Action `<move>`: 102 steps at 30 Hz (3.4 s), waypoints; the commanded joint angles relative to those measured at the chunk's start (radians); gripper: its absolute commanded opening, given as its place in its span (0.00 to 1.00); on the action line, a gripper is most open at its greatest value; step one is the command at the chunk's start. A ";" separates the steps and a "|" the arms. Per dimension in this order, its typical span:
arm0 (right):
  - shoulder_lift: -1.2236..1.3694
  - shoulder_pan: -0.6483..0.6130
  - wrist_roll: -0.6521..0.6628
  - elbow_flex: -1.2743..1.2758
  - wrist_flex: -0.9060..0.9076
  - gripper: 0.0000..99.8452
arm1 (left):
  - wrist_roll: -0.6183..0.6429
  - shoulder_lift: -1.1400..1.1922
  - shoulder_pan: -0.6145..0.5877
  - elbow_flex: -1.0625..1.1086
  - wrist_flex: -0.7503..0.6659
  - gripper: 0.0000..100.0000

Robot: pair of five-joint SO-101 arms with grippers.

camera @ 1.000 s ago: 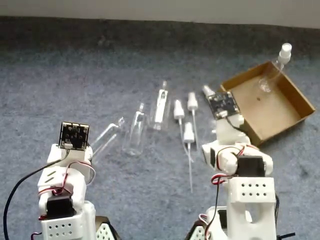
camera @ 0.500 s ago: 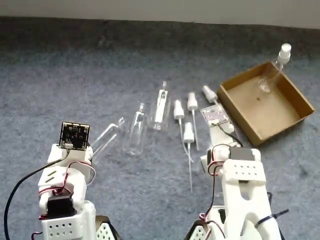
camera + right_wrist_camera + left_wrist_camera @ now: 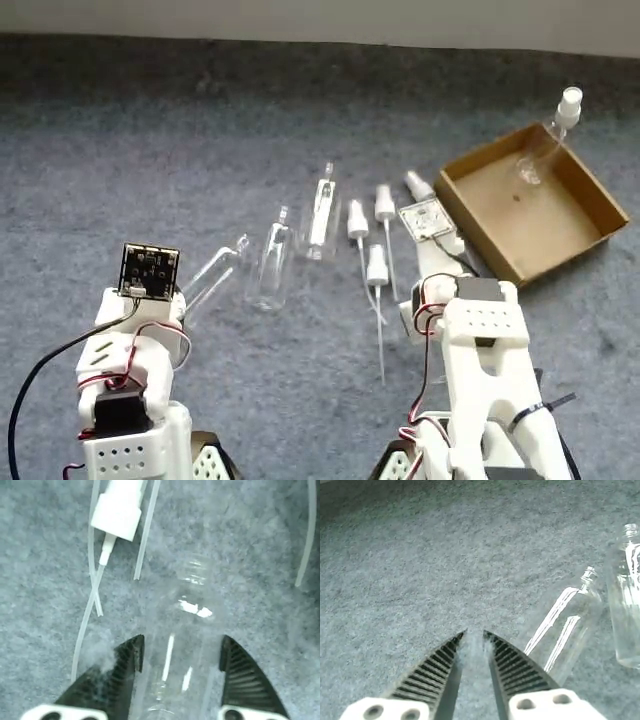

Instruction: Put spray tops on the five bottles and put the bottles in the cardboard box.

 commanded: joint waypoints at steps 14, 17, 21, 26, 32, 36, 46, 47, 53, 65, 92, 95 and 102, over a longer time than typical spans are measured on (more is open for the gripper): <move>0.008 -0.042 -0.089 -0.136 -0.019 0.29 | -0.009 -0.008 -0.012 -0.004 0.000 0.01; 0.010 -0.041 -0.089 -0.134 -0.021 0.29 | -0.009 -0.008 -0.012 -0.004 0.000 0.01; 0.027 -0.041 -0.094 -0.136 -0.021 0.29 | -0.009 -0.008 -0.012 -0.004 0.000 0.01; 0.145 -0.038 -0.173 -0.142 -0.054 0.29 | -0.009 -0.008 -0.012 -0.004 0.000 0.01; 0.168 -0.031 -0.175 -0.140 -0.076 0.29 | -0.009 -0.008 -0.012 -0.004 0.002 0.01; 0.176 0.004 -0.170 -0.134 -0.140 0.29 | -0.009 -0.008 -0.012 -0.002 0.002 0.01; 0.177 0.015 -0.167 -0.133 -0.170 0.29 | -0.009 -0.008 -0.012 -0.001 0.000 0.01; 0.177 0.012 -0.167 -0.133 -0.170 0.29 | -0.009 -0.008 -0.012 0.007 -0.002 0.01; 0.177 0.012 -0.166 -0.131 -0.170 0.25 | -0.011 -0.008 -0.010 0.015 -0.002 0.01; 0.177 0.010 -0.129 -0.088 -0.166 0.29 | -0.011 -0.008 -0.007 0.015 -0.002 0.01; 0.176 0.016 -0.103 -0.035 -0.174 0.24 | -0.011 -0.008 -0.005 0.016 -0.002 0.01; 0.166 0.016 -0.103 -0.036 -0.174 0.16 | -0.011 -0.008 -0.005 0.016 -0.002 0.01; 0.137 0.015 -0.103 -0.051 -0.170 0.13 | -0.009 -0.008 -0.005 0.018 -0.002 0.01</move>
